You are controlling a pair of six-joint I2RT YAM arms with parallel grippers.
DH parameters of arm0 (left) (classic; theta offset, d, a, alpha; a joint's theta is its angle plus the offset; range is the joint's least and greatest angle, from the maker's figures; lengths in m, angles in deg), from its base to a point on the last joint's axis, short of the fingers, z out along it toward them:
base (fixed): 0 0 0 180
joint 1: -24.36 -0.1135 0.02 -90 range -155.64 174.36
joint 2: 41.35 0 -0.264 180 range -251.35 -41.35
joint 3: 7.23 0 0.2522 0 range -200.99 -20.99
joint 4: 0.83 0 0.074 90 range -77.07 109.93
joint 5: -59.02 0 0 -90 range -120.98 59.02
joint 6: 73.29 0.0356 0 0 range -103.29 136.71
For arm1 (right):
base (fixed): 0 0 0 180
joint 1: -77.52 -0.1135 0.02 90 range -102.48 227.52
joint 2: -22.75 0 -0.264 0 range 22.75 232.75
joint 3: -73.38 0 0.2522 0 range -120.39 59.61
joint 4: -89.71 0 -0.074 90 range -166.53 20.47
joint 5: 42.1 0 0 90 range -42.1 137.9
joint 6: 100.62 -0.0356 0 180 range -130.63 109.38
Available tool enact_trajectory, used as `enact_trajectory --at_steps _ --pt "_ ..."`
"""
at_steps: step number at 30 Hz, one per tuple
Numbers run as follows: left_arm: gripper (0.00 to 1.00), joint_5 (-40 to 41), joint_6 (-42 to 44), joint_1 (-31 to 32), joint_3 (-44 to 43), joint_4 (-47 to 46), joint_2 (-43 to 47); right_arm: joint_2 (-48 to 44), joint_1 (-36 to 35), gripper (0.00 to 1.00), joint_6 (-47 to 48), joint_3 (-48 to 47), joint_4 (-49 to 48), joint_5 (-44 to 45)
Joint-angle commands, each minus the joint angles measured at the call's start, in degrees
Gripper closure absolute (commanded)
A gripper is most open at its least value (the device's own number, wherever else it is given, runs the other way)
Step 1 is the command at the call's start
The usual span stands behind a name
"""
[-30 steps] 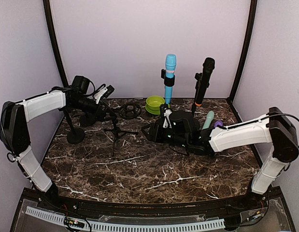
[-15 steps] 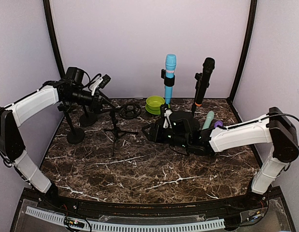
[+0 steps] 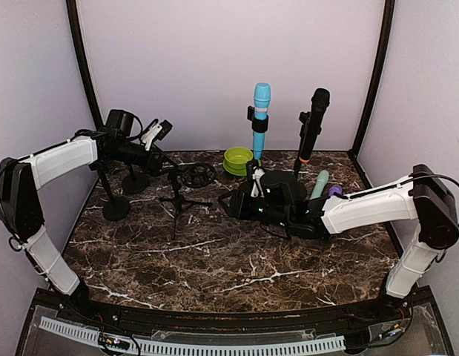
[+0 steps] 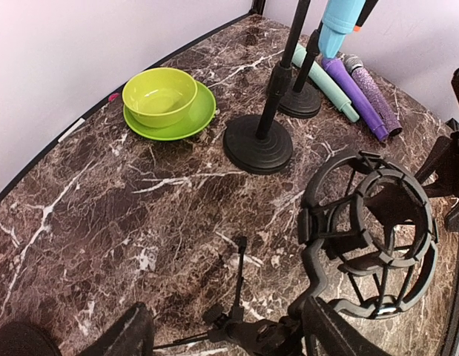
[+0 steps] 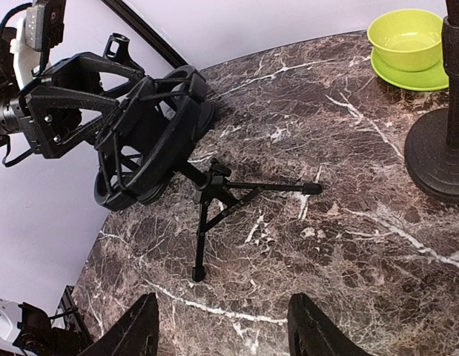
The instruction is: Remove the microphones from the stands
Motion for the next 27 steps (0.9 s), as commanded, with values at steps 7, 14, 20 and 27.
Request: enact_trajectory --at_steps 7,14,20,27 --pt "0.28 3.5 3.1 0.1 4.1 2.4 -0.3 -1.6 -0.6 0.41 -0.2 0.6 -2.2 0.6" --pt "0.11 -2.2 3.6 0.0 -1.6 8.1 3.0 -2.6 -0.6 0.41 0.1 1.0 -1.3 1.5" --pt "0.06 -7.5 11.2 0.1 -2.2 16.5 6.3 -3.0 -0.5 0.41 0.7 1.1 -1.1 2.3" --pt "0.17 -10.4 15.3 0.1 -0.3 18.0 3.9 -2.9 -0.3 0.41 1.1 0.6 -0.6 2.3"
